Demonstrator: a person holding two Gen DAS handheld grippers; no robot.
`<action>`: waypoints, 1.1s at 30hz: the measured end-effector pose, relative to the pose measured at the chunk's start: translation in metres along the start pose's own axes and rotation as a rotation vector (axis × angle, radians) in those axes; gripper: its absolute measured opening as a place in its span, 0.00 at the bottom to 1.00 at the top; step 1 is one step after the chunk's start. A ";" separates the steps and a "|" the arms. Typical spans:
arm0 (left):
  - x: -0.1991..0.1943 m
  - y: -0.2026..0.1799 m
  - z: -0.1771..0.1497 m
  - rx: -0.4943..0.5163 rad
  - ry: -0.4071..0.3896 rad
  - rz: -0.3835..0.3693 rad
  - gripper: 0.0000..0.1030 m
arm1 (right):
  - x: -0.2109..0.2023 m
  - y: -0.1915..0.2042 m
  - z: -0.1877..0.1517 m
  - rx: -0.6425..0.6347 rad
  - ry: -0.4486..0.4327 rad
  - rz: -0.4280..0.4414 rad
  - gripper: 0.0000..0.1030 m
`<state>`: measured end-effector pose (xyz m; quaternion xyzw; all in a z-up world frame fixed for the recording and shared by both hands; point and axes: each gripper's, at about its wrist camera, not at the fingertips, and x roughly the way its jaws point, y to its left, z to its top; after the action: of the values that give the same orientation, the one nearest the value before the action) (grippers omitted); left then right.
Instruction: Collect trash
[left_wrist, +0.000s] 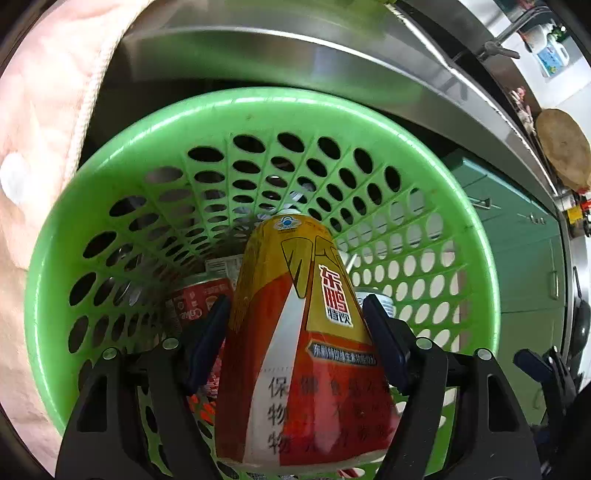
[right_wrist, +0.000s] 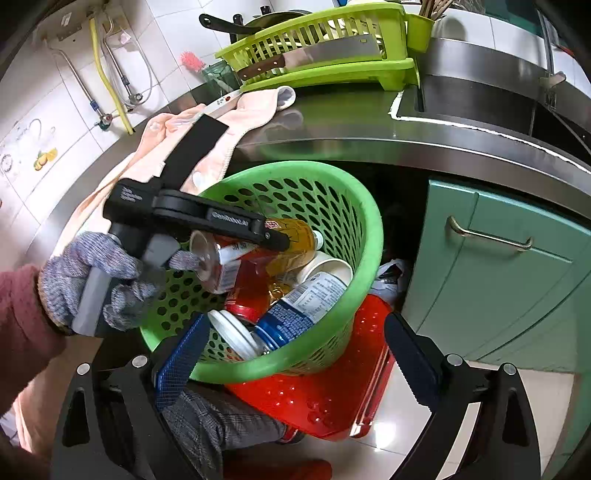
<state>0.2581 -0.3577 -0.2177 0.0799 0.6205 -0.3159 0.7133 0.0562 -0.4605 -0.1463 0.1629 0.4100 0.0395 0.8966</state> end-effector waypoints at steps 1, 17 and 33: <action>0.001 0.000 0.000 0.000 0.000 -0.004 0.69 | 0.000 0.000 0.000 0.002 0.001 0.002 0.89; -0.031 -0.004 -0.012 0.049 -0.072 0.017 0.70 | -0.009 0.015 -0.001 -0.008 -0.028 -0.007 0.90; -0.175 0.004 -0.076 0.060 -0.372 0.105 0.87 | -0.039 0.070 0.002 -0.076 -0.110 -0.020 0.91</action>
<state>0.1918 -0.2545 -0.0717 0.0737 0.4633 -0.3062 0.8284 0.0361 -0.4034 -0.0943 0.1265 0.3599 0.0372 0.9236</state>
